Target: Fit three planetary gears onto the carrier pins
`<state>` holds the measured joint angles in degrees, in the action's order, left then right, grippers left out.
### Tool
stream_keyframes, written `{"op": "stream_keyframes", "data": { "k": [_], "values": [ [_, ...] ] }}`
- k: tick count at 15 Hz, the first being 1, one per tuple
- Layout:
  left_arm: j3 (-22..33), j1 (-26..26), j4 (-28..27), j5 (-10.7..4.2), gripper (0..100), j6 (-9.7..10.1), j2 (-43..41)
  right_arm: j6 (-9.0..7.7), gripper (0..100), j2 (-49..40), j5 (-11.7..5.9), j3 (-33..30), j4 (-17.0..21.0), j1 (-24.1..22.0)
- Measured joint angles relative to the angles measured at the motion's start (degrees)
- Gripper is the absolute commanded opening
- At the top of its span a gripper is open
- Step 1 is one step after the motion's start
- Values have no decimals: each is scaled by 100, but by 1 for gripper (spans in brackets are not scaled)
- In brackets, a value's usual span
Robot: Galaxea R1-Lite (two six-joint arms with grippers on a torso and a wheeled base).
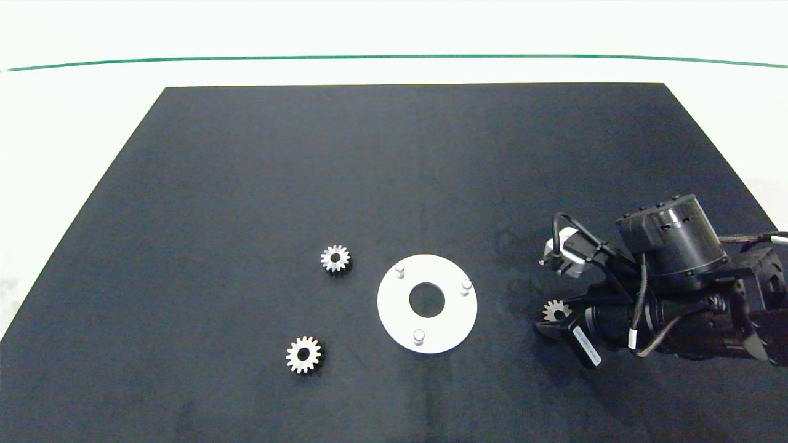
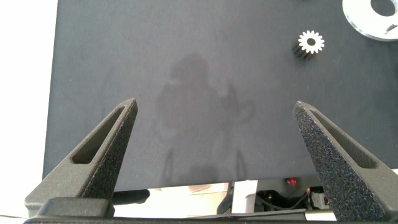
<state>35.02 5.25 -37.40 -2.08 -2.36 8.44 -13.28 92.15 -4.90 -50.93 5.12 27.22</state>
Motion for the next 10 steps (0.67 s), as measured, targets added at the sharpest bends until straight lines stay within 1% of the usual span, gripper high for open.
{"op": "stream_keyframes", "data": {
  "k": [3,6,7,8,10],
  "values": [
    [9,1,0,0,100,0,10,5,19,-23,0,-5,15,-7],
    [52,1,0,0,100,2,55,0,19,-95,-6,-39,68,-7],
    [63,-2,0,0,100,0,74,-11,19,-166,-6,-59,138,0],
    [69,-2,0,2,100,0,90,-17,19,-254,-11,-122,290,9],
    [69,-11,0,0,100,-28,110,-44,19,-445,-9,-395,794,69]
  ]
}}
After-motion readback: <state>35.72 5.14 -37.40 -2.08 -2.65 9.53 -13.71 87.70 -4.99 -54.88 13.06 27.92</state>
